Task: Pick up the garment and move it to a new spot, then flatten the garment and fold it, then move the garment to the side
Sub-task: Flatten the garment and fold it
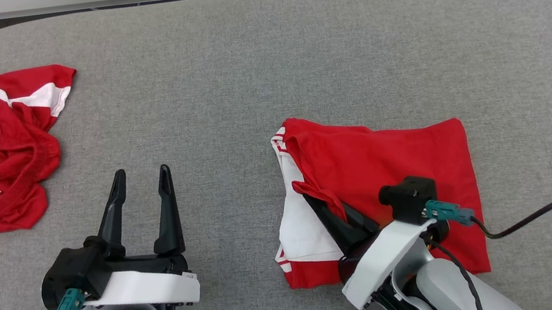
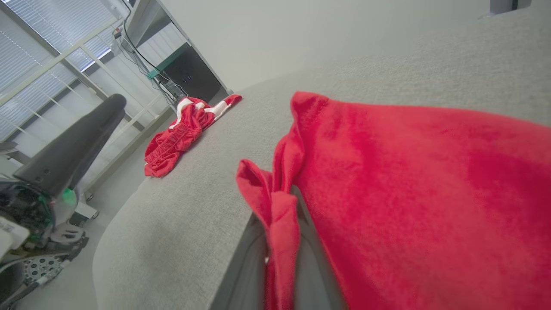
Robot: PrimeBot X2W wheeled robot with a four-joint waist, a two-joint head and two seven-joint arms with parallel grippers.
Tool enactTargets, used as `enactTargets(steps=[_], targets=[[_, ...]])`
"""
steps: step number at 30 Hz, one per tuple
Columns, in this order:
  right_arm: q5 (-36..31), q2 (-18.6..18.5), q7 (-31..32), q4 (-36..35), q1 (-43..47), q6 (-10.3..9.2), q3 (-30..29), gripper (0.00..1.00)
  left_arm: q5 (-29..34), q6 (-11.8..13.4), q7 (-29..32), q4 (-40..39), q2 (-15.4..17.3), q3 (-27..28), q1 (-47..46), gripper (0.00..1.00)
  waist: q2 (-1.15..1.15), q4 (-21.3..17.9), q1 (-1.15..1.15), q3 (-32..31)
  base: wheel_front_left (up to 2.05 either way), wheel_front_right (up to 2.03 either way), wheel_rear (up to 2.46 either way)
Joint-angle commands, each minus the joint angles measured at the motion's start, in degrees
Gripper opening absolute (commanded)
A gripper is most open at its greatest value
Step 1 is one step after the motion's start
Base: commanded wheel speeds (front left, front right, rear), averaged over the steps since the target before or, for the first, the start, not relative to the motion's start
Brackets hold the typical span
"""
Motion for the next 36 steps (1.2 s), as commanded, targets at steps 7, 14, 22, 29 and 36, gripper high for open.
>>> enactTargets(steps=[7,14,22,29,36], targets=[[-0.9,-0.2,-6.0,-0.2,-4.8,0.0,4.5,1.0,-0.4,0.8,-0.3,-0.3,0.1,0.1,-1.5,1.0,0.0,-0.1,0.0,1.2,0.0,0.0,0.0],[-8.1,-2.3,-8.9,-7.0,-3.6,-0.01,-3.3,1.0,0.4,1.1,-0.3,-0.6,0.2,1.1,-0.7,1.0,0.0,-1.9,0.0,0.5,0.0,0.0,0.0],[-14.9,-7.1,-7.4,-15.2,6.4,0.0,-24.2,1.0,1.8,0.9,-0.3,-0.9,0.5,2.6,0.7,1.0,0.0,-4.1,0.0,-1.2,0.0,0.0,0.0],[-17.9,-8.1,-4.2,-20.8,15.5,0.0,-36.4,1.0,2.8,0.6,-0.3,-0.8,1.5,3.7,2.1,1.0,0.0,-5.2,0.0,-3.5,0.0,0.0,0.0],[-19.7,-7.0,-0.9,-24.9,20.5,0.0,-37.2,1.0,3.3,0.6,-0.3,0.3,2.6,4.1,4.9,1.0,0.0,-5.8,0.0,-7.8,0.0,0.0,0.0]])
